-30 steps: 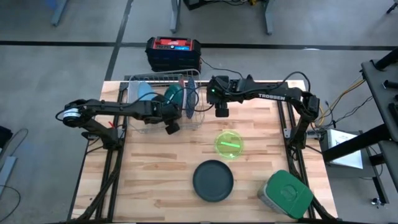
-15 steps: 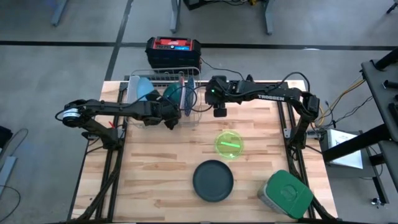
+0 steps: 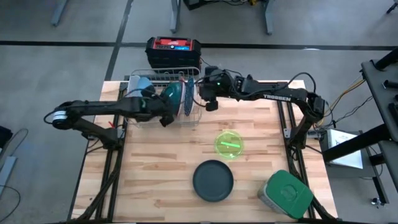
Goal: Sort dishes
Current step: Put the green plate into the dish rack
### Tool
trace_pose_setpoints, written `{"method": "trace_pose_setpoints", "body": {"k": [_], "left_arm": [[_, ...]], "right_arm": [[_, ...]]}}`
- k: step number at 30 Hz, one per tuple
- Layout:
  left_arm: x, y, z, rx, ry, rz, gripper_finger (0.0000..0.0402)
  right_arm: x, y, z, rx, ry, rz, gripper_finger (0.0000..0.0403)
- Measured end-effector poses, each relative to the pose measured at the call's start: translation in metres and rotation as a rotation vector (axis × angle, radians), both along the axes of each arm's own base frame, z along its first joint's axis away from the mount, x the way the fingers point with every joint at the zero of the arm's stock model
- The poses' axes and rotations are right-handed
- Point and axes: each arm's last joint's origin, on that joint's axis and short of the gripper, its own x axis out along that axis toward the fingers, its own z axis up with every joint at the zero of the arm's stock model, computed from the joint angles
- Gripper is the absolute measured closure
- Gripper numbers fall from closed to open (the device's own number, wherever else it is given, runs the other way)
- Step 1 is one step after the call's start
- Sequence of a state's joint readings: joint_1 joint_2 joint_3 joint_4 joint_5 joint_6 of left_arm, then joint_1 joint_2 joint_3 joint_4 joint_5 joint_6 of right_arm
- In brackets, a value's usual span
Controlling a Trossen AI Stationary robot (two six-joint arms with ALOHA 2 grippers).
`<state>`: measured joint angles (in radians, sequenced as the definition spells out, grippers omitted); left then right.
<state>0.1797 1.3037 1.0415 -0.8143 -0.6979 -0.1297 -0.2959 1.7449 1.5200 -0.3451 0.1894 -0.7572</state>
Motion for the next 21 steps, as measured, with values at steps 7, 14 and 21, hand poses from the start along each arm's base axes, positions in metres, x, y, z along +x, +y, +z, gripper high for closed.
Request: {"method": "trace_pose_setpoints", "body": {"k": [7, 14, 21], "left_arm": [[-0.030, 0.017, 0.034, 0.010, -0.091, -0.021, 0.0314], [-0.042, 0.052, 0.043, 0.024, -0.157, -0.007, 0.0328], [-0.050, 0.083, 0.044, -0.165, -0.264, -0.287, 0.0328]], "right_arm": [[0.030, 0.023, -0.009, -0.025, -0.063, 0.205, 0.0220], [0.070, 0.048, -0.005, -0.028, -0.081, 0.273, 0.0220], [0.114, 0.049, -0.024, 0.059, 0.081, 0.178, 0.0220]]}}
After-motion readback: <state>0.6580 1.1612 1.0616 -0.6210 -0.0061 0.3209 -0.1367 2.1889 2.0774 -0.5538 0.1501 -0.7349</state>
